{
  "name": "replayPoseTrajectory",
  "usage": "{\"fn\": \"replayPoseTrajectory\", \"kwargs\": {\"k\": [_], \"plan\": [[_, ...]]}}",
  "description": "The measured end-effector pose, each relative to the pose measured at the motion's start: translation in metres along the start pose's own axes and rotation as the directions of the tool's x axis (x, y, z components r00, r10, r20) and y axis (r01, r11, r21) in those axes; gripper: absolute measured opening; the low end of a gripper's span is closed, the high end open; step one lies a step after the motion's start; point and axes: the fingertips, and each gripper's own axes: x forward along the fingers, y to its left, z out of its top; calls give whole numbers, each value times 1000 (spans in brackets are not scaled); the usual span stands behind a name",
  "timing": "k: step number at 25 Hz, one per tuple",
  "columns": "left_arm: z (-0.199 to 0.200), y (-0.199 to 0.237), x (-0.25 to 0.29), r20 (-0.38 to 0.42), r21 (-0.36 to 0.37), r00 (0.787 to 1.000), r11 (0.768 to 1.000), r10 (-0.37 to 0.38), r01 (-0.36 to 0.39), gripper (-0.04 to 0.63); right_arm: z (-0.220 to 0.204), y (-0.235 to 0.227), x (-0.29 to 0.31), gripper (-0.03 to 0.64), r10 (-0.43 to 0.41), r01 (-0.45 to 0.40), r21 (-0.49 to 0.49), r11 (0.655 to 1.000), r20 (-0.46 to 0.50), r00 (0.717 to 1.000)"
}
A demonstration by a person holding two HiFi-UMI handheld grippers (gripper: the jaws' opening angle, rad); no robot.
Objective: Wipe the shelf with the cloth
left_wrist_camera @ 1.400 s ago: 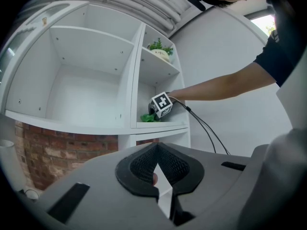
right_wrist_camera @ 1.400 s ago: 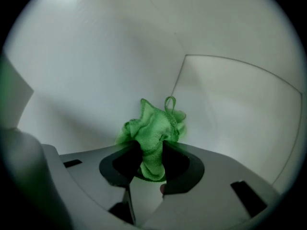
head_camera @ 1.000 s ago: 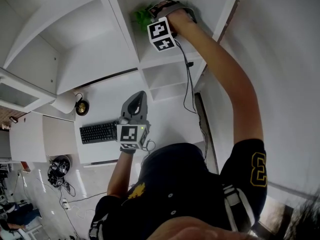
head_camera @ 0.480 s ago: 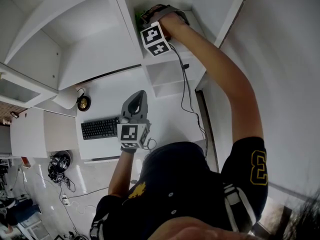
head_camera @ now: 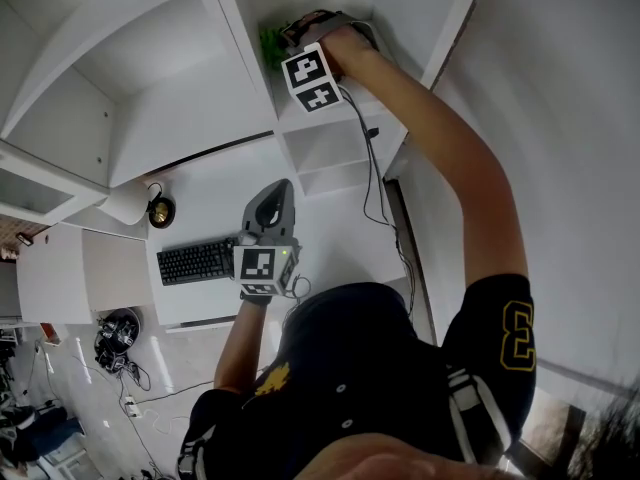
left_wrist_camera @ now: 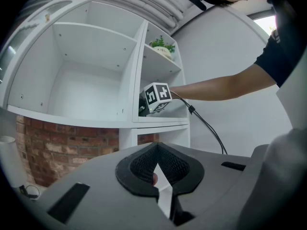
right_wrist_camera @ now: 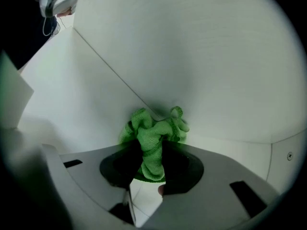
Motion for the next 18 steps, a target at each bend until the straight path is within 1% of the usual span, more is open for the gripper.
{"fn": "replayPoseTrajectory", "kwargs": {"k": [9, 18], "plan": [[2, -6, 7, 9, 10, 999, 999, -35, 35, 17, -22, 12, -6, 110, 23, -22, 19, 1000, -35, 999], [3, -16, 13, 14, 9, 998, 998, -69, 69, 17, -59, 30, -11, 110, 75, -70, 43, 997, -119, 990]]}}
